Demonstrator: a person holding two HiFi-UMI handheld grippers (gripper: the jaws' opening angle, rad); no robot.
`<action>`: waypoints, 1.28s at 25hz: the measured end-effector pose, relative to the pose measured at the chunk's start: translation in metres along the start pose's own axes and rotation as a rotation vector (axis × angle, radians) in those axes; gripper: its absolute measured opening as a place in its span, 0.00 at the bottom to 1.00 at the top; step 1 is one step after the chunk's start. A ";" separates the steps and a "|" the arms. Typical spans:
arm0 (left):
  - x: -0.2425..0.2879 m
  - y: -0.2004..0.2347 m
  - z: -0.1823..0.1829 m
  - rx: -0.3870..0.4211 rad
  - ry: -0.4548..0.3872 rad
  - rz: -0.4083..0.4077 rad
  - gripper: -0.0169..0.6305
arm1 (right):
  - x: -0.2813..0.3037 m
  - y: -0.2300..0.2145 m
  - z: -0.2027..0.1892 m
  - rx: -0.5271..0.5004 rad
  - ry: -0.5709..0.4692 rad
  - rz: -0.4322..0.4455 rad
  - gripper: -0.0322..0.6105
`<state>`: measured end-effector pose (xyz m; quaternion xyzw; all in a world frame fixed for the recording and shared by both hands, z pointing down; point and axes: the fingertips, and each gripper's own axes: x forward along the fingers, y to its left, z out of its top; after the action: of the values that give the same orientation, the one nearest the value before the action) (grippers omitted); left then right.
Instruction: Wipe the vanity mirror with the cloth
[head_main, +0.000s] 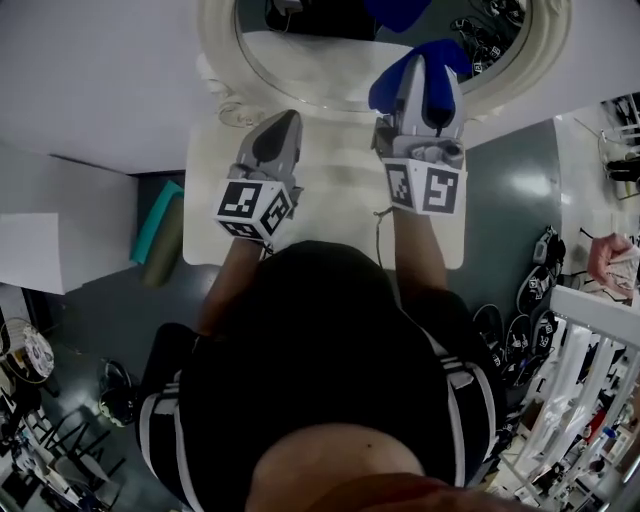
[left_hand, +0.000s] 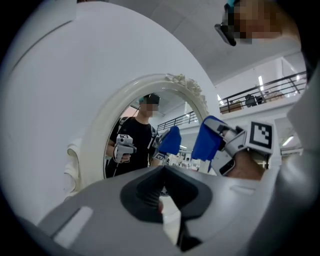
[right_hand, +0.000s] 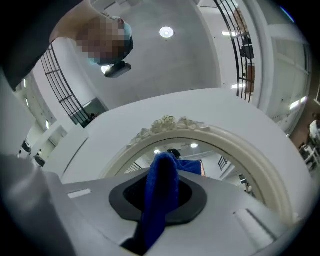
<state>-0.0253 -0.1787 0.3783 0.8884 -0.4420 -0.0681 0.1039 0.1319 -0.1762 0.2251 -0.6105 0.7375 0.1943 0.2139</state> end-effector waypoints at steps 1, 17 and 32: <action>0.003 -0.004 0.000 0.006 0.000 -0.005 0.04 | -0.008 -0.015 -0.003 -0.017 0.011 -0.032 0.11; 0.038 -0.028 -0.009 0.069 -0.003 -0.006 0.04 | -0.079 -0.166 -0.086 -0.049 0.139 -0.373 0.11; 0.051 -0.020 -0.016 0.069 0.036 0.008 0.04 | -0.056 -0.187 -0.125 -0.014 0.169 -0.384 0.11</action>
<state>0.0242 -0.2053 0.3875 0.8908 -0.4457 -0.0361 0.0814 0.3147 -0.2326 0.3552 -0.7554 0.6214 0.1033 0.1802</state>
